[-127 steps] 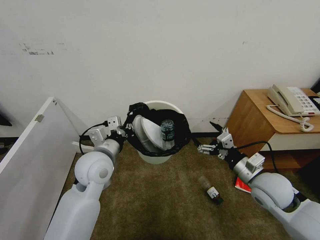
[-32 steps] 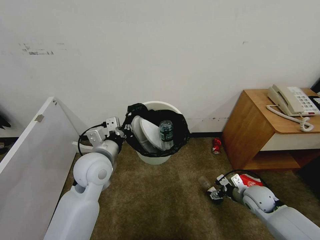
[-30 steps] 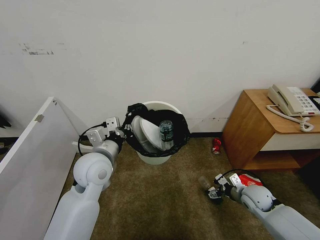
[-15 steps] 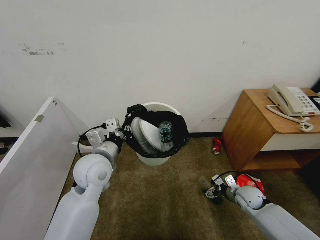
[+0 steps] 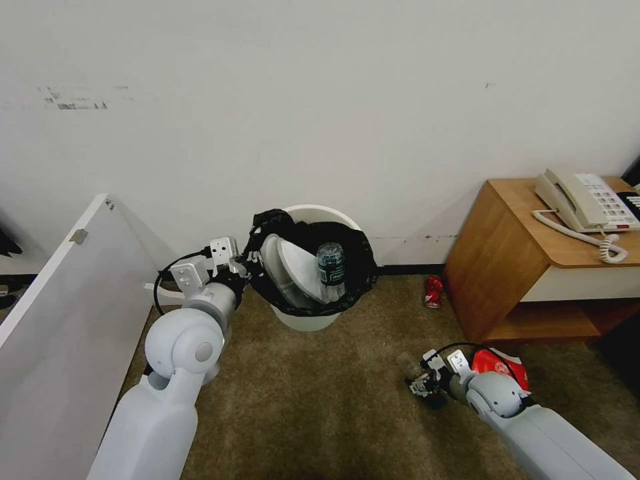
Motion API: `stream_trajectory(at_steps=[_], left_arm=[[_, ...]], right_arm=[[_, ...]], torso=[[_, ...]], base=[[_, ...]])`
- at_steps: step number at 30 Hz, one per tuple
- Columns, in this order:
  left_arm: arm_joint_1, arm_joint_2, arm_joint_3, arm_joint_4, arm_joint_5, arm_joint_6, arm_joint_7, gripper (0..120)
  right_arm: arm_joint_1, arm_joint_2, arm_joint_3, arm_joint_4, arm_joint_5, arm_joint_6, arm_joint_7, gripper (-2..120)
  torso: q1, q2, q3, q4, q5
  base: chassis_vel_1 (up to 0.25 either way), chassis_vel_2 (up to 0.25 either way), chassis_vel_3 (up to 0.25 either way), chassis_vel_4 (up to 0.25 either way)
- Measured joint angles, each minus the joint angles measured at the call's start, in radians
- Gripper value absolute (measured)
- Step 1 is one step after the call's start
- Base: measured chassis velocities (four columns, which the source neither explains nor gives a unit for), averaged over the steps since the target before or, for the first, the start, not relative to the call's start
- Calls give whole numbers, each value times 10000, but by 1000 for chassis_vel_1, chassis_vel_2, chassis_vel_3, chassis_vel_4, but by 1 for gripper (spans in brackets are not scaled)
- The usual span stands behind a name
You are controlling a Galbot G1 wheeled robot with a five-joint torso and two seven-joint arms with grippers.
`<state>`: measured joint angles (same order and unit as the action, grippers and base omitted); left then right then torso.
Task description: Pick up the trash bin, then pick up the garbage from the floor and place it into the trash bin.
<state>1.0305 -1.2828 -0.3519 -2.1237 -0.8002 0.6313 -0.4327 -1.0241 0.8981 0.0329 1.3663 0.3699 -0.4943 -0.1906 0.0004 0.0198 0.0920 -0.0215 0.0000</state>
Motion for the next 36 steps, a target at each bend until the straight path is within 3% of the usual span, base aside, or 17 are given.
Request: stream_trajectory(at_steps=[11, 20, 26, 36], left_arm=[[29, -1, 2, -39, 5, -1, 0, 4], [30, -6, 26, -27, 19, -2, 0, 4], [29, -25, 54, 9, 29, -4, 0, 4], [27, -25, 58, 34, 46, -16, 4, 4]], right_arm=[[56, 232, -183, -374, -447, 216, 24, 83], [149, 351, -279, -747, -741, 654, 12, 48], [147, 313, -220, -767, -751, 779, -33, 33], [189, 315, -175, -799, -741, 869, -49, 26]], torso=[[0, 0, 0, 0, 0], [0, 0, -1, 0, 0], [0, 0, -1, 1, 0], [0, 0, 0, 0, 1]], base=[[0, 0, 0, 0], [0, 0, 0, 0], [0, 0, 0, 0], [0, 0, 0, 0]])
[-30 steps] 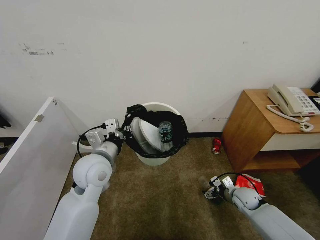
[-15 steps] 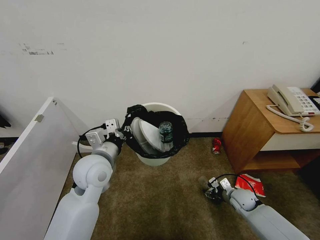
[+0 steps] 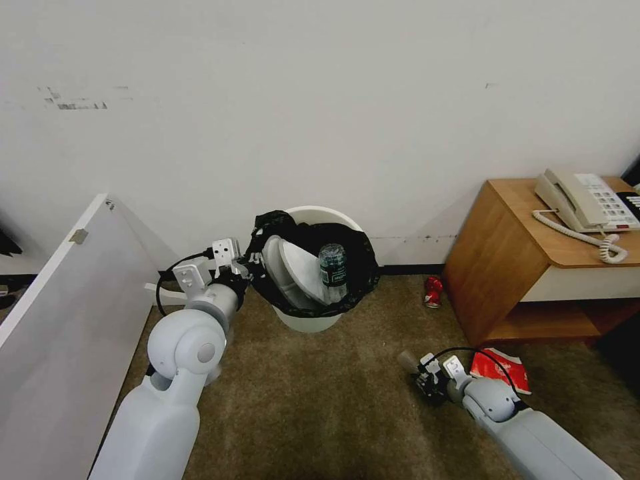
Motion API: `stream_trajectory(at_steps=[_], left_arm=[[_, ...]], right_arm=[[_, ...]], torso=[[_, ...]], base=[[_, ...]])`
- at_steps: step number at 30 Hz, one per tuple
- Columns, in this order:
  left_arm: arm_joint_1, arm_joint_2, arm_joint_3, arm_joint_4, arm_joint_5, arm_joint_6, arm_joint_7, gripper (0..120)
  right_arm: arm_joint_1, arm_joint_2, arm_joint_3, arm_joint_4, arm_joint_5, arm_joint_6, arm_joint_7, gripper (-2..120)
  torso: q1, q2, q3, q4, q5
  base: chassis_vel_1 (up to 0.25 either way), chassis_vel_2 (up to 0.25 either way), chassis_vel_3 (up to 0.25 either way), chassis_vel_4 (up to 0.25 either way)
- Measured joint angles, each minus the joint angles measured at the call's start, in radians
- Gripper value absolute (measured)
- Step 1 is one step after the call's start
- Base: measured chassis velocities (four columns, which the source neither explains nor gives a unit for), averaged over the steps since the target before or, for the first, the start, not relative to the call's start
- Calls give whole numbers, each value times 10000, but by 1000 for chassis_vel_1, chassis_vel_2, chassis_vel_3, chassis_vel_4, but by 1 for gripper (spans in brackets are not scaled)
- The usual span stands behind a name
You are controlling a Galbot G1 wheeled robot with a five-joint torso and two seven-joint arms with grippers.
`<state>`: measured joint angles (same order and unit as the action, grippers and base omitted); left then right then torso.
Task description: Pick up the trash bin, then pick up the garbage from the floor and place it into the trash bin.
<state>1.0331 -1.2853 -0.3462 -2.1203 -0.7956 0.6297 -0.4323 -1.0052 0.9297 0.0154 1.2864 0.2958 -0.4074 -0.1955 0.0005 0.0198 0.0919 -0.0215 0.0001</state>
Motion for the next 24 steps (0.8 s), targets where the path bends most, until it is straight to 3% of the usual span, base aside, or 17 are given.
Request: stream_trajectory(at_steps=[11, 24], left_arm=[[12, -27, -16, 2, 1, -3, 4, 4], [2, -66, 47, 28, -5, -3, -32, 4]], right_arm=[[-380, -448, 907, 984, 237, 343, 125, 26], [-1065, -969, 2681, 3258, 867, 671, 386, 26]], torso=[[0, 0, 0, -1, 0], [0, 0, 0, 1, -1]], base=[[0, 0, 0, 0], [0, 0, 0, 0]])
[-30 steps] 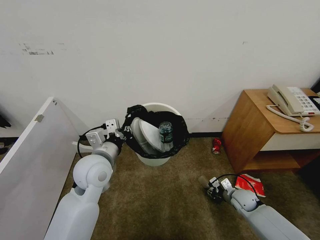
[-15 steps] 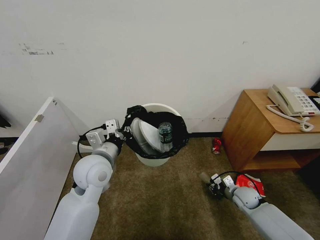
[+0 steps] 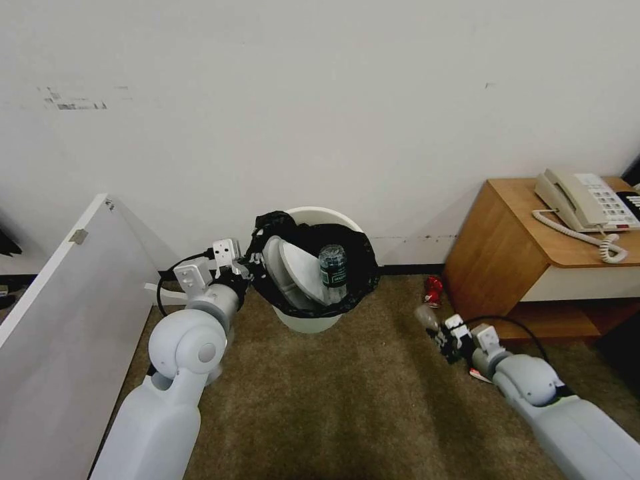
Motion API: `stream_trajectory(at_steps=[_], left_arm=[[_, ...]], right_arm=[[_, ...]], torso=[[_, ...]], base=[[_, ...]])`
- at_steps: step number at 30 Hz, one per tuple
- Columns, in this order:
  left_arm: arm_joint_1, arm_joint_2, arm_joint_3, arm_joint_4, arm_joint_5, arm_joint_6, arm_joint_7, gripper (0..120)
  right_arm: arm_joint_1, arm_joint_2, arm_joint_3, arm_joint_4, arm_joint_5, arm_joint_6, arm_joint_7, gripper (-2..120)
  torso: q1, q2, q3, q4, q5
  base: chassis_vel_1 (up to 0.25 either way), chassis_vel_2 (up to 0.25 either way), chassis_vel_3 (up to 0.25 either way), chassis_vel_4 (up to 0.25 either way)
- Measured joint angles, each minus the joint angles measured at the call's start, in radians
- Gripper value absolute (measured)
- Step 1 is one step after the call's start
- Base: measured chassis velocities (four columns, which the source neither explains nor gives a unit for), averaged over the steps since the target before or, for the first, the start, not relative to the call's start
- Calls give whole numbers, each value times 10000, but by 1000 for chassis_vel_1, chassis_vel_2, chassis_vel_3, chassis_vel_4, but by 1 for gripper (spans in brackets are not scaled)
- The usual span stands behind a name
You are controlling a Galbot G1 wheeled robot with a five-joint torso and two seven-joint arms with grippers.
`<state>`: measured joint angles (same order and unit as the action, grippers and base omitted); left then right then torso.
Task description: Pick up the trash bin, then pick up the garbage from the floor and place it into the trash bin.
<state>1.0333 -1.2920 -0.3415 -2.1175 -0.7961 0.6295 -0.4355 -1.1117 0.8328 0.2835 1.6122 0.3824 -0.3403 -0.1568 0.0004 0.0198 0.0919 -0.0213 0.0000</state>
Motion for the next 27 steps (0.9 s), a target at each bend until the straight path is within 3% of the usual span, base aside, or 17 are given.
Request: stream_trajectory(at_steps=[16, 24, 27], left_arm=[[100, 83, -7, -144, -185, 58, -109, 4], [300, 107, 103, -276, -627, 424, -629, 4], [331, 139, 193, -323, -935, 668, -895, 4]], right_arm=[[-195, -139, 1548, 2813, 915, 143, 255, 26], [-128, -126, 1776, 4143, 1072, 736, 281, 26], [-17, -121, 1674, 4327, 1147, 1749, -207, 26]], torso=[[0, 1, 0, -2, -1], [0, 0, 0, -1, -1], [0, 0, 0, -2, 0]], base=[[0, 0, 0, 0], [0, 0, 0, 0], [0, 0, 0, 0]])
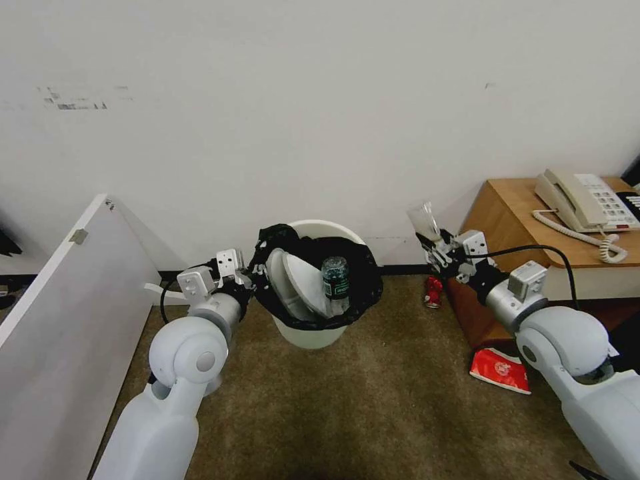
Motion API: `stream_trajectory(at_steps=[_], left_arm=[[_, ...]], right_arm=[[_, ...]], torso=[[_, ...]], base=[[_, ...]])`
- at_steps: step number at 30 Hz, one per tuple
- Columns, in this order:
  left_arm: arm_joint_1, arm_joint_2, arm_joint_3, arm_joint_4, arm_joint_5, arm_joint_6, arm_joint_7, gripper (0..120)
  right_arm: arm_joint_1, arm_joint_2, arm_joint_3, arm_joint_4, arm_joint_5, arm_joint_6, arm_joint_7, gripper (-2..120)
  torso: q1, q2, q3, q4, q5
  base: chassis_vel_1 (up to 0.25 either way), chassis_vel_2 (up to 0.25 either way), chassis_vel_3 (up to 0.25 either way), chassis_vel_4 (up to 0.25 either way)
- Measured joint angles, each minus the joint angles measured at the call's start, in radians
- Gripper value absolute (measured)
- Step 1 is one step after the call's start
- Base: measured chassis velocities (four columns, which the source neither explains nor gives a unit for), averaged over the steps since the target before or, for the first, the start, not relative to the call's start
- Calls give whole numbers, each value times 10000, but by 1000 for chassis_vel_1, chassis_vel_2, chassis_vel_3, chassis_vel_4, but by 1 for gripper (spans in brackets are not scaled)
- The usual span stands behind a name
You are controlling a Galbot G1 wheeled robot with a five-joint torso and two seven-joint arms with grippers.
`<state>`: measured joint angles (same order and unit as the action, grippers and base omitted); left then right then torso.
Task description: Pick up the trash bin, then pick up the garbage from the floor and place it into the trash bin.
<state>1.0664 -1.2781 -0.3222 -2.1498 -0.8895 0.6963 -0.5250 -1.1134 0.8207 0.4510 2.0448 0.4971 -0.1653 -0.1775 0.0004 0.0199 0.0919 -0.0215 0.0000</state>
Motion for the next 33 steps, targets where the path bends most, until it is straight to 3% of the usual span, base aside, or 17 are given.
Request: stream_trajectory(at_steps=[4, 8, 11, 23, 33], left_arm=[[12, 3, 76, -26, -257, 173, -248, 4], [61, -35, 241, -33, -918, 387, -768, 4], [60, -69, 342, -20, -1261, 390, -1002, 4], [-53, -186, 629, 269, -1661, 414, -969, 4], [-373, -337, 784, 605, -1899, 375, -681, 4]], right_arm=[[115, 24, -97, -23, 107, 674, -319, 26], [248, -26, -235, -48, 572, 2082, -1277, 26], [302, -55, -361, 154, 897, 2450, -1721, 26], [763, -450, -1037, 891, 2098, 2800, -2794, 26], [898, -635, -1653, 904, 2232, 2895, -3339, 26]], torso=[[0, 0, 0, 2, 0], [0, 0, 0, 0, 0], [0, -1, 0, 0, 0], [0, 0, 0, 1, 0], [0, 0, 0, 0, 0]], base=[[0, 0, 0, 0], [0, 0, 0, 0], [0, 0, 0, 0], [0, 0, 0, 0], [0, 0, 0, 0]])
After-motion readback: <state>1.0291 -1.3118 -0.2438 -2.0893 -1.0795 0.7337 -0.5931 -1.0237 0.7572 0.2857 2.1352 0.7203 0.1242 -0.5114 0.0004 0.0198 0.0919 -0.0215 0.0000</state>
